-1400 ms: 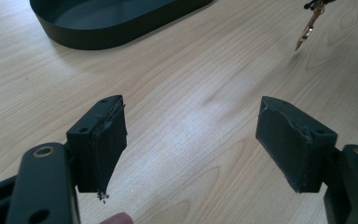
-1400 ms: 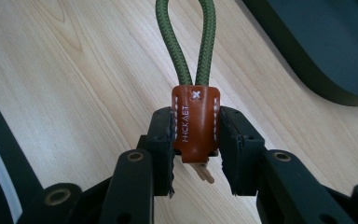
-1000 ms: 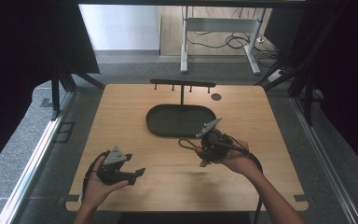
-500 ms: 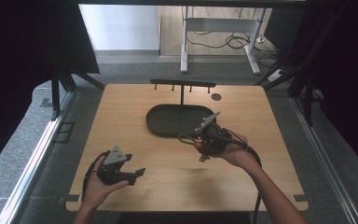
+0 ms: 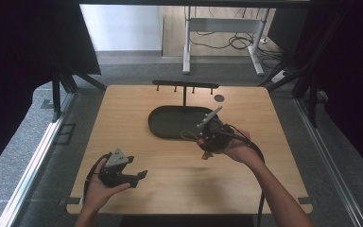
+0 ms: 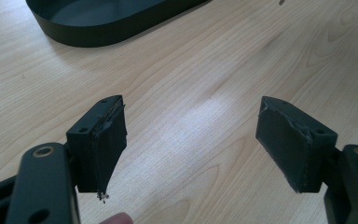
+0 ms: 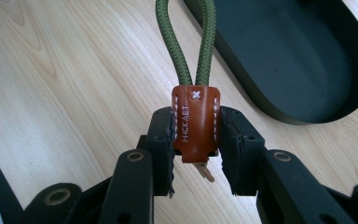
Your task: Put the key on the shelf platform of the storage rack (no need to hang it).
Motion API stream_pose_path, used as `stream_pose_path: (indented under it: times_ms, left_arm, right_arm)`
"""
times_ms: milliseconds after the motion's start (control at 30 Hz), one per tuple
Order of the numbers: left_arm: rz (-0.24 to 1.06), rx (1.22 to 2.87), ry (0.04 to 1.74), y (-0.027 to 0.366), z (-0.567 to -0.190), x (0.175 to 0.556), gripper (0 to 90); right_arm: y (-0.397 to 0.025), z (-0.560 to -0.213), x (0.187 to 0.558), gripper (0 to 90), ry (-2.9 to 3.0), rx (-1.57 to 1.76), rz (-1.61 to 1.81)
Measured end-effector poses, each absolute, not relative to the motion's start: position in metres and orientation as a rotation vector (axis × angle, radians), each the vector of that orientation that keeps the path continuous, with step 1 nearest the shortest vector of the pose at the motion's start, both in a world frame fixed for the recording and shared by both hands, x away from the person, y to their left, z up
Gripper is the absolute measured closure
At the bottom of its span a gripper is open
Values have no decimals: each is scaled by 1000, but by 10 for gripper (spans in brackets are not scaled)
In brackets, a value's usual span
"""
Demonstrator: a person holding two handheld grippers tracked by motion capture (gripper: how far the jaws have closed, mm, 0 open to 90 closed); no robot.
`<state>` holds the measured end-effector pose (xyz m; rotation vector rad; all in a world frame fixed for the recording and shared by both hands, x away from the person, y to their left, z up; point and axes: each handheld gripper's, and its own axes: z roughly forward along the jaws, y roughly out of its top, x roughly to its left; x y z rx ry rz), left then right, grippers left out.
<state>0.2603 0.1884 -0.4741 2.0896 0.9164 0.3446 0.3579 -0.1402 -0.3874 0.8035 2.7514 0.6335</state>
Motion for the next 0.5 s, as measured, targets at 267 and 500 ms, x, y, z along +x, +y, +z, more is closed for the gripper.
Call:
stream_pose_path:
  times_ms: [267, 500]
  left_arm:
    - [342, 2088, 916, 189, -474, 260, 246]
    - [342, 2086, 919, 189, -474, 260, 246]
  right_arm:
    - [-140, -383, 367, 670, 2759, 805, 629]
    - [-140, -379, 373, 670, 2785, 799, 641]
